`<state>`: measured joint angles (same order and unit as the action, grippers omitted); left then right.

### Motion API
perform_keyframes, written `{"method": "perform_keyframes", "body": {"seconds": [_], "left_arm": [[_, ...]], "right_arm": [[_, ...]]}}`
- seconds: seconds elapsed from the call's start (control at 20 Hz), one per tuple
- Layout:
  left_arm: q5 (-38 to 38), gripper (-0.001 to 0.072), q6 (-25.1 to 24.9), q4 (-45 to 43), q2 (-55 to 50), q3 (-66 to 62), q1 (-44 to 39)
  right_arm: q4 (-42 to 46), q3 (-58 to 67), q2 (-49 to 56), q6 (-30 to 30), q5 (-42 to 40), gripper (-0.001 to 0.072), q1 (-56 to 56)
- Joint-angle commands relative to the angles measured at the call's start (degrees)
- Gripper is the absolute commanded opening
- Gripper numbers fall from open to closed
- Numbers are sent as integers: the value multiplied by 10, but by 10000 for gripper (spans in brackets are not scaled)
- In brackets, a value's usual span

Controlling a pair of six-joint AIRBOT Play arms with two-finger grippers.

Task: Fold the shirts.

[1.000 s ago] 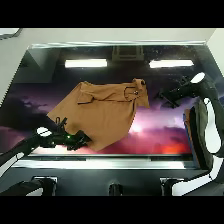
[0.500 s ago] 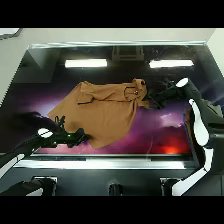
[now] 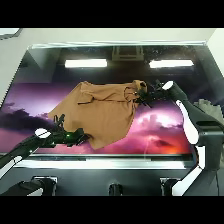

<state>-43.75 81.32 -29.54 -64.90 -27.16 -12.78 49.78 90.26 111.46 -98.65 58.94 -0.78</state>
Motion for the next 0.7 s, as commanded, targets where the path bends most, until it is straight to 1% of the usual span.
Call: {"method": "perform_keyframes", "body": {"seconds": [0.0, 0.1, 0.2, 0.3, 0.4, 0.45, 0.5, 0.55, 0.65], "left_arm": [[-5, 27, -4, -5, 10, -2, 3], [-15, 26, -4, -43, 27, -25, 29], [-49, 25, -4, -106, 38, -78, 93], [-73, 25, -4, -153, 35, -149, 172], [-71, 25, -4, -164, 14, -218, 243], [-75, 26, -5, -164, -6, -248, 268], [-83, 26, -13, -164, -31, -275, 285], [-99, 26, -24, -164, -63, -304, 299], [-155, 26, -32, -164, -133, -357, 314]], "right_arm": [[3, 1, -7, 3, 9, 47, -4], [26, 1, -42, 37, 30, 47, 13], [60, 1, -87, 52, 82, 46, 39], [105, 1, -129, 62, 179, 46, 60], [148, -28, -158, 68, 266, 46, 51], [148, -68, -177, 68, 279, 46, 38], [137, -127, -201, 67, 268, 46, 17], [117, -187, -223, 60, 248, 46, -7], [59, -302, -264, 54, 179, 47, -69]]}}
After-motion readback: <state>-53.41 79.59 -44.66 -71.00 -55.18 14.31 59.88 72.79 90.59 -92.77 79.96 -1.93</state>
